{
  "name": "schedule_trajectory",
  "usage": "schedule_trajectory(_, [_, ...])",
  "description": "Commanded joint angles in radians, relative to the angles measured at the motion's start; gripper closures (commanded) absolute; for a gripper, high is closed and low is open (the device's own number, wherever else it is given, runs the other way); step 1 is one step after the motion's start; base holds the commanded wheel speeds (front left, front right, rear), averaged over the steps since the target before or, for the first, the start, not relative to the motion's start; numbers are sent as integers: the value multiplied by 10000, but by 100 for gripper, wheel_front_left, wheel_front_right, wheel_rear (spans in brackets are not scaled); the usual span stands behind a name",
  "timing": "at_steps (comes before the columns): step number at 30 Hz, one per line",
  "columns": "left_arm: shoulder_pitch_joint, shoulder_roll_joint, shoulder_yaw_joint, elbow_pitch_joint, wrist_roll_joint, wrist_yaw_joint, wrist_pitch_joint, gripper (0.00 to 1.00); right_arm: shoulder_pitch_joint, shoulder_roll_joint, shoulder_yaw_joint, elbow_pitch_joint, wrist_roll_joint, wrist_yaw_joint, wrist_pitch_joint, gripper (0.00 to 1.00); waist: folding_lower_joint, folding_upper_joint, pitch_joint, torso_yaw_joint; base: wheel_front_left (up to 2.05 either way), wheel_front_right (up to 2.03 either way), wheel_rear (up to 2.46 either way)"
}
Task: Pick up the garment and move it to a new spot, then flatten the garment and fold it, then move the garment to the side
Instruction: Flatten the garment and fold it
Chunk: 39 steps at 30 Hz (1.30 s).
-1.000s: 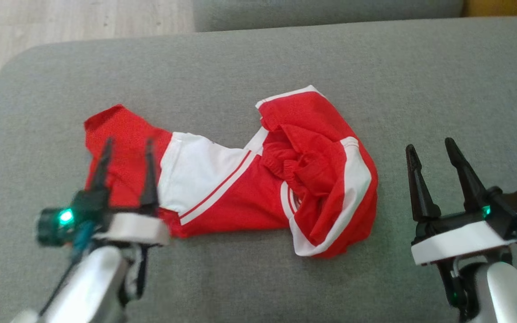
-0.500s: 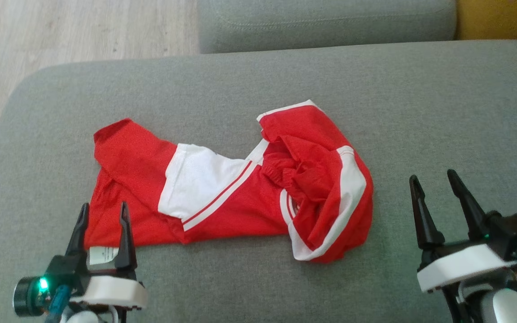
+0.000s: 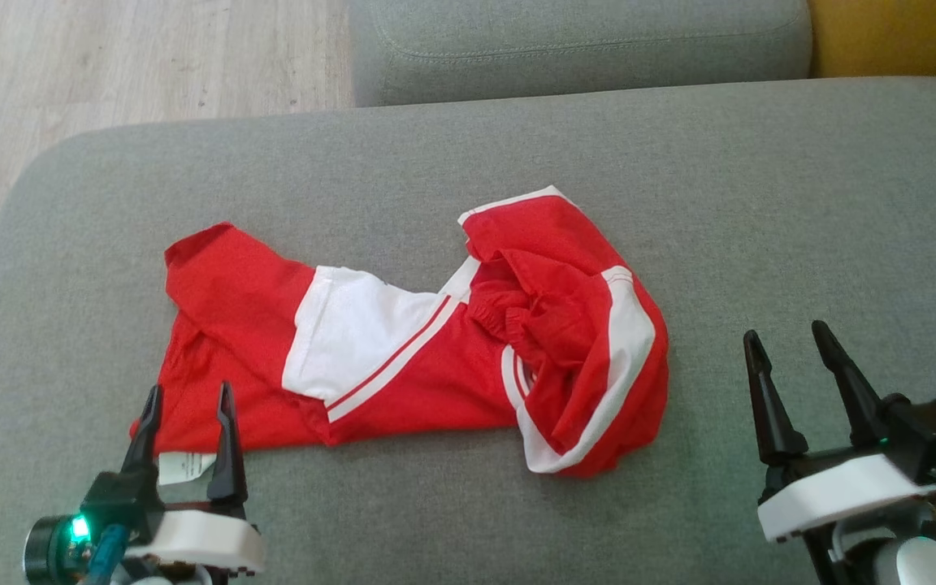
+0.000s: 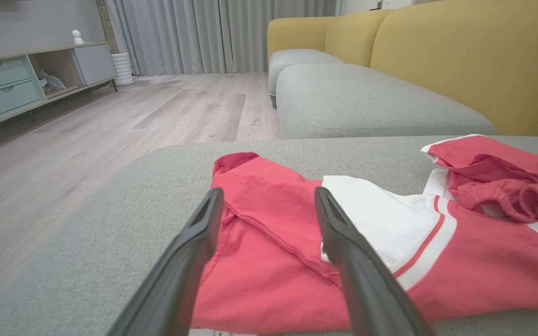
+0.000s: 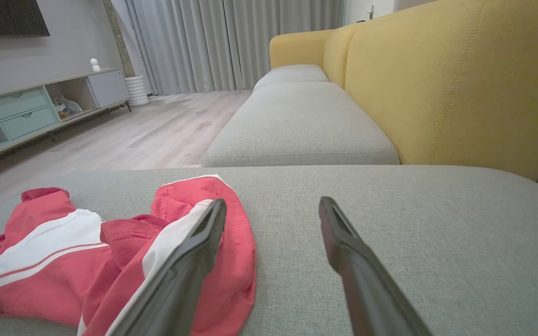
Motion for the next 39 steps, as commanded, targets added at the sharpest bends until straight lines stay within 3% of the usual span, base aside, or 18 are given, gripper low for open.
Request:
schedule_trajectory(1, [-365,319,328,-312,-72,87,7,0,-223,-9,229,-397,-50,-7,16,0,0,0,15,3,0,0,0])
schedule_trajectory(7, [-571,329,152,-324,2,19,163,0,-282,7,240,-406,-40,-7,2,0,0,0,119,33,0,0,0])
schedule_trajectory(10, [-1071,232,-194,-133,-36,-319,686,0,-362,9,223,-415,-28,-7,-20,0,0,0,276,89,0,0,0])
schedule_trajectory(18, [-2879,-503,-1251,1522,-601,-1638,2888,0,-699,-31,400,-329,107,-7,-113,0,0,0,857,-1,0,0,0])
schedule_trajectory(21, [-3311,-715,-1399,2523,-866,-1807,3738,0,-811,-36,418,-260,173,-7,-165,0,0,0,1047,-111,0,0,0])
schedule_trajectory(23, [-3561,-905,-1521,3389,-1209,-1873,4846,0,-887,-51,369,-172,230,-7,-217,0,0,0,1172,-172,0,0,0])
schedule_trajectory(26, [-3625,-1079,-1808,3942,-1662,-2320,6168,0,-936,-44,356,-74,276,-7,-252,0,0,0,1222,-208,0,0,0])
schedule_trajectory(27, [-3638,-1119,-1943,4029,-1786,-2552,6566,5,-955,-39,358,-43,302,-7,-263,0,0,0,1235,-218,0,0,0])
schedule_trajectory(28, [-3674,-1124,-2056,4056,-1844,-2745,6821,76,-971,-32,360,-13,322,-7,-276,0,0,0,1234,-223,0,0,0])
schedule_trajectory(29, [-3711,-1112,-2131,4045,-1866,-2886,6943,100,-982,-24,359,15,339,-7,-291,0,0,0,1225,-224,0,0,0])
schedule_trajectory(33, [-4039,-870,-2237,3513,-1380,-3036,6155,100,-1002,14,323,96,388,-7,-344,0,0,0,1189,-178,0,0,0])
schedule_trajectory(39, [-4632,-326,-1920,1357,-333,-2445,4334,100,-946,61,200,177,380,-7,-370,0,0,0,978,-4,0,0,0])
